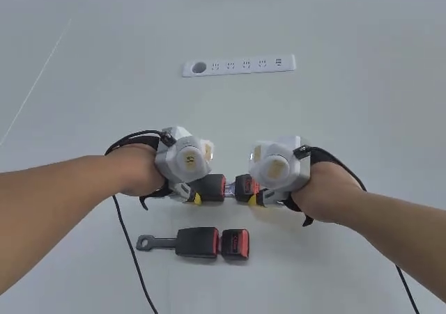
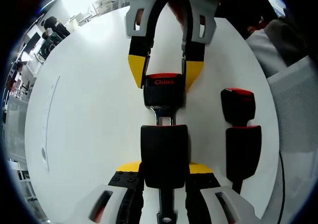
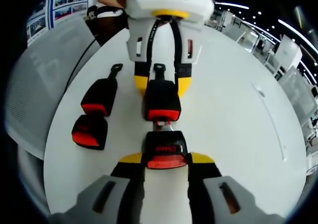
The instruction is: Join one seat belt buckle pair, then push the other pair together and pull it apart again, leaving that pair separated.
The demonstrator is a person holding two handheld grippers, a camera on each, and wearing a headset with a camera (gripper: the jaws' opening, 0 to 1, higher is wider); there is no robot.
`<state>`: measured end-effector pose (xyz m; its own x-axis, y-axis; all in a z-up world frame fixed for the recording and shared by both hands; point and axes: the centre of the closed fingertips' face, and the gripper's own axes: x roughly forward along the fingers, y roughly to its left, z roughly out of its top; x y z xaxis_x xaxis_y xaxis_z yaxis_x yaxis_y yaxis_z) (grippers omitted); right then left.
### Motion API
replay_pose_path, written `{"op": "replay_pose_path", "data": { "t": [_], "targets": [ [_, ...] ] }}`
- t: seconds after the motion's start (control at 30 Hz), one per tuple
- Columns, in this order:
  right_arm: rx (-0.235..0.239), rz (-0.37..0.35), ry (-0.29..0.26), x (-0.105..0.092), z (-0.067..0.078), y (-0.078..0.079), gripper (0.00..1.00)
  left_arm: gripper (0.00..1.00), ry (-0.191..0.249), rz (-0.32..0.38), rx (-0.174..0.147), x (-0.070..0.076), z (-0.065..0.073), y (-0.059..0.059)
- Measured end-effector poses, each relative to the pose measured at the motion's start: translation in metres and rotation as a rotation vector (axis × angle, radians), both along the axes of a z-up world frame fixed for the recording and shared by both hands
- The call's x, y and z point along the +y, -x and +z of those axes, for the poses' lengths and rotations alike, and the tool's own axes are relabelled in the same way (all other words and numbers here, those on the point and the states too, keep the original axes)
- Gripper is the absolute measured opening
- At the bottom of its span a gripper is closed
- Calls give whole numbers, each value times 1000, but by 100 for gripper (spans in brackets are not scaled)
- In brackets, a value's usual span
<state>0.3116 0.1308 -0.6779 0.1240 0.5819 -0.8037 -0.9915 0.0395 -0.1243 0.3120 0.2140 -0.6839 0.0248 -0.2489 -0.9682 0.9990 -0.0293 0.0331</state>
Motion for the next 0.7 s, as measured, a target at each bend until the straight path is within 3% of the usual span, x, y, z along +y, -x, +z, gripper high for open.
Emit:
{"op": "replay_pose_path", "data": {
  "t": [0.23, 0.7],
  "targets": [
    [1, -13, 10, -14, -1, 3, 32, 32, -23, -1, 0, -1, 0, 0],
    [-3, -95, 95, -99, -2, 11, 33, 33, -14, -19, -2, -1, 1, 0]
  ]
}}
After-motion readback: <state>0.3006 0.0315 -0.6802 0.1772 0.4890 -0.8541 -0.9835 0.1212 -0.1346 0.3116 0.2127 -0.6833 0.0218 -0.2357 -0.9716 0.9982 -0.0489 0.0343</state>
